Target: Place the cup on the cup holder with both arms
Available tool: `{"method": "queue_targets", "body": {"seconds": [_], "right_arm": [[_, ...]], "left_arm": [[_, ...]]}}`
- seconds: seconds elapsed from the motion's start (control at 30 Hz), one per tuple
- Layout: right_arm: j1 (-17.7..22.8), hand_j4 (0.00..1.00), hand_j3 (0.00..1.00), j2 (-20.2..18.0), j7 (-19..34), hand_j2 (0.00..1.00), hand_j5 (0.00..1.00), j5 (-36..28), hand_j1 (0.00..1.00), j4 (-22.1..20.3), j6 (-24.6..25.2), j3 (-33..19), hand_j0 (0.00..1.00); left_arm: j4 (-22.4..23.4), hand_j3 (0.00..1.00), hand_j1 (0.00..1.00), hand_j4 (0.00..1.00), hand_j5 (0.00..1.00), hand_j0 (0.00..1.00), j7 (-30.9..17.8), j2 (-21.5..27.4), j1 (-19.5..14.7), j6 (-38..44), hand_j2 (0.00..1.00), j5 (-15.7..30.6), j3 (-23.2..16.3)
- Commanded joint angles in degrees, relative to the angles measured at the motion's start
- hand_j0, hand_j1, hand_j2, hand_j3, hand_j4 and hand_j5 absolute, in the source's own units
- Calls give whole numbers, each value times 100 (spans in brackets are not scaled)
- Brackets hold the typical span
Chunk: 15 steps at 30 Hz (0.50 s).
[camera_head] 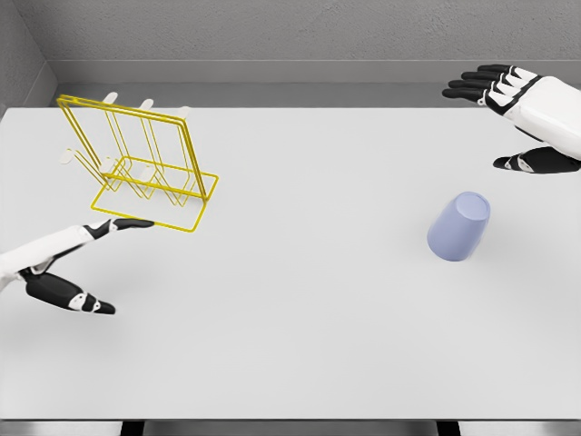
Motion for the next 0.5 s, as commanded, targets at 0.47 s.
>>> {"method": "queue_targets", "body": {"seconds": [0.47], "right_arm": [[-88,100,100,-192,3180,100,100,-96,100,-6,12,-85,100]], "left_arm": [[155,100,100,100,100,100,1,44,-35,12,100,24,-38]]}}
